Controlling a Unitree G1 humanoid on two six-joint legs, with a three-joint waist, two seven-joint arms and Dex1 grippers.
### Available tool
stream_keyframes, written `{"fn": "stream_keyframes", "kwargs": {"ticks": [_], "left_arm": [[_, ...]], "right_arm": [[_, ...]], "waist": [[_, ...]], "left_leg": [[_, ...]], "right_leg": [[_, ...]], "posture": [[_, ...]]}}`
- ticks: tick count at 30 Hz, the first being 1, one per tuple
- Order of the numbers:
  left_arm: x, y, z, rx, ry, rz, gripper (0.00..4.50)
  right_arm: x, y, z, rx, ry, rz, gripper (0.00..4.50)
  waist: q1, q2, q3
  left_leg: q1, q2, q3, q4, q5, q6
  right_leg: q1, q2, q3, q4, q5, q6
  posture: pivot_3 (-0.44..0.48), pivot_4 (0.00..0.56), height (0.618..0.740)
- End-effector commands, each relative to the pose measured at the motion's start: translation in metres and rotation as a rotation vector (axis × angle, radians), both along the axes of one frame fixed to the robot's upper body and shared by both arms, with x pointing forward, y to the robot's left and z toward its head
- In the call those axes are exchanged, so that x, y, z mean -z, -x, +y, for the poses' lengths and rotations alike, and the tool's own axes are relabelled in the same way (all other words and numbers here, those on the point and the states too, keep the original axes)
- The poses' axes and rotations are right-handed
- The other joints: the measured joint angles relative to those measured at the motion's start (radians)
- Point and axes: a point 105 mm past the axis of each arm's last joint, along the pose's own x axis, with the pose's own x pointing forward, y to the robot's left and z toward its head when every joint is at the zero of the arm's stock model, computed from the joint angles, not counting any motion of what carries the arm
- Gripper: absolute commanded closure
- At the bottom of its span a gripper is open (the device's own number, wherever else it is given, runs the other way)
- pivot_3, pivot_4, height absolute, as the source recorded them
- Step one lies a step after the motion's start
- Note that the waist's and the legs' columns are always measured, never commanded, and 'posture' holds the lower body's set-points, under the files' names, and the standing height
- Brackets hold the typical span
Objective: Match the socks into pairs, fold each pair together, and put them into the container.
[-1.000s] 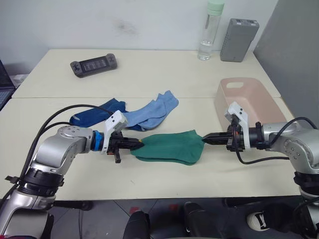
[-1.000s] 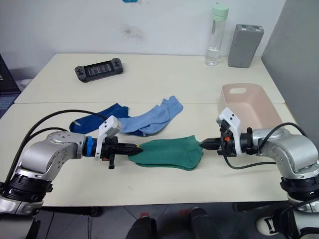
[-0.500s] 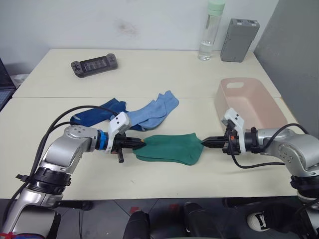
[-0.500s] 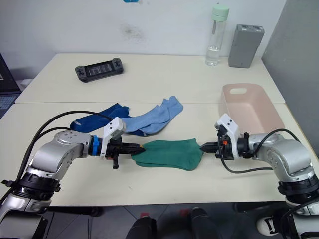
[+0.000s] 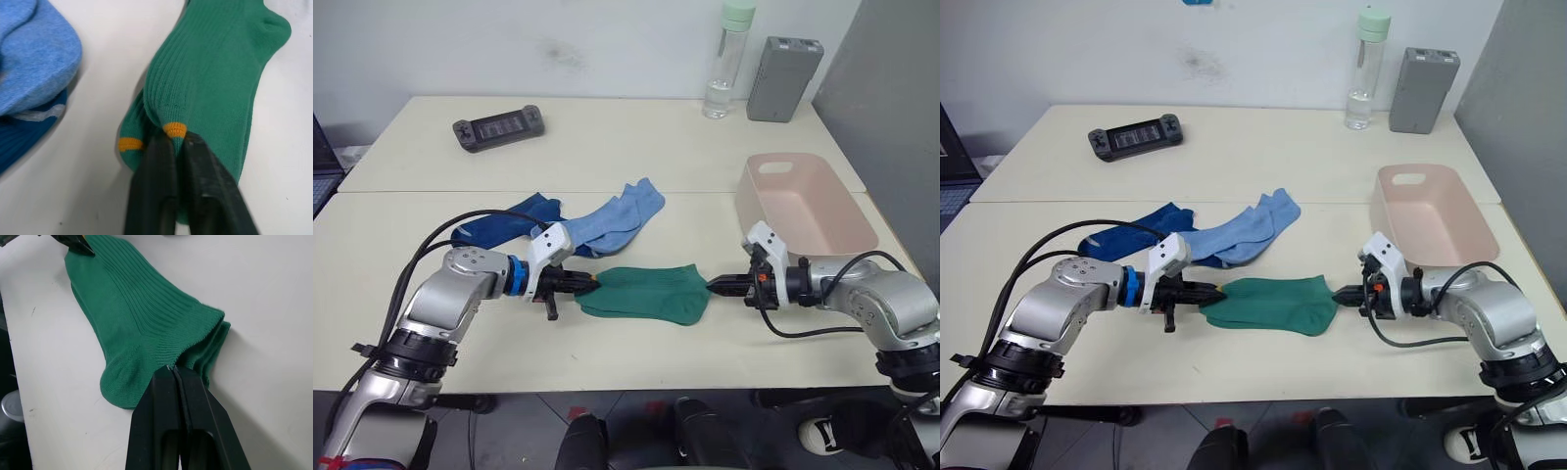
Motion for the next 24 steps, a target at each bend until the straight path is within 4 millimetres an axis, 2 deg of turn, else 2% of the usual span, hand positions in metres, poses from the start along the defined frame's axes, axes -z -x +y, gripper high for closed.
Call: {"fn": "stream_keyframes", "kwargs": {"ticks": [1, 5, 10, 14, 15, 17, 20, 24], "left_arm": [[-0.01, -0.007, 0.0, -0.007, 0.014, -0.06, 2.98], [-0.025, -0.009, 0.015, -0.04, 0.001, -0.123, 1.58], [-0.049, -0.003, 0.029, -0.041, 0.014, -0.234, 0.01], [-0.074, -0.01, 0.025, -0.08, 0.102, -0.355, 0.01], [-0.075, -0.012, 0.023, -0.079, 0.111, -0.374, 0.0], [-0.075, -0.012, 0.012, -0.055, 0.151, -0.43, 0.39], [-0.064, -0.013, -0.001, -0.013, 0.136, -0.469, 1.23], [-0.031, -0.007, -0.015, 0.045, 0.095, -0.414, 2.45]], "right_arm": [[-0.016, -0.005, -0.001, -0.013, -0.009, -0.083, 3.57], [-0.018, -0.003, -0.011, -0.033, 0.02, -0.123, 2.1], [-0.038, -0.01, -0.007, -0.061, 0.016, -0.246, 0.32], [-0.047, -0.01, 0.016, -0.13, -0.027, -0.337, 0.32], [-0.048, -0.012, 0.02, -0.135, -0.039, -0.354, 0.52], [-0.045, -0.013, 0.035, -0.169, -0.041, -0.41, 0.97], [-0.038, -0.015, 0.048, -0.198, -0.04, -0.449, 2.07], [-0.017, -0.016, 0.052, -0.235, 0.014, -0.47, 3.39]], "waist": [[0.001, 0.0, 0.0], [0.002, 0.0, 0.0], [-0.004, 0.0, 0.0], [-0.001, 0.0, 0.0], [0.0, 0.0, 0.0], [0.001, 0.0, 0.0], [0.002, 0.0, 0.0], [0.002, 0.0, 0.0]], "left_leg": [[0.0, 0.0, 0.0, 0.0, 0.0, 0.0], [0.0, 0.0, 0.0, 0.0, 0.0, 0.0], [0.0, 0.0, 0.0, 0.0, 0.0, 0.0], [0.0, 0.0, 0.0, 0.0, 0.0, 0.0], [0.0, 0.0, 0.0, 0.0, 0.0, 0.0], [0.0, 0.0, 0.0, 0.0, 0.0, 0.0], [0.0, 0.0, 0.0, 0.0, 0.0, 0.0], [0.0, 0.0, 0.001, 0.0, 0.0, 0.0]], "right_leg": [[0.0, 0.0, 0.0, 0.0, 0.0, 0.0], [0.0, 0.0, 0.0, 0.0, 0.0, 0.0], [0.0, 0.0, 0.001, 0.0, 0.0, 0.0], [0.0, 0.0, 0.0, 0.0, 0.0, 0.0], [0.0, 0.0, 0.0, 0.0, 0.0, 0.0], [0.0, 0.0, 0.0, 0.0, 0.0, 0.0], [0.0, 0.0, 0.0, 0.0, 0.001, -0.001], [0.0, 0.0, 0.001, 0.0, 0.002, -0.003]], "posture": [[0.0, 0.15, 0.74], [0.0, 0.15, 0.74], [0.0, 0.15, 0.74], [0.0, 0.15, 0.74], [0.0, 0.15, 0.74], [0.0, 0.15, 0.74], [0.0, 0.15, 0.74], [0.0, 0.15, 0.74]]}}
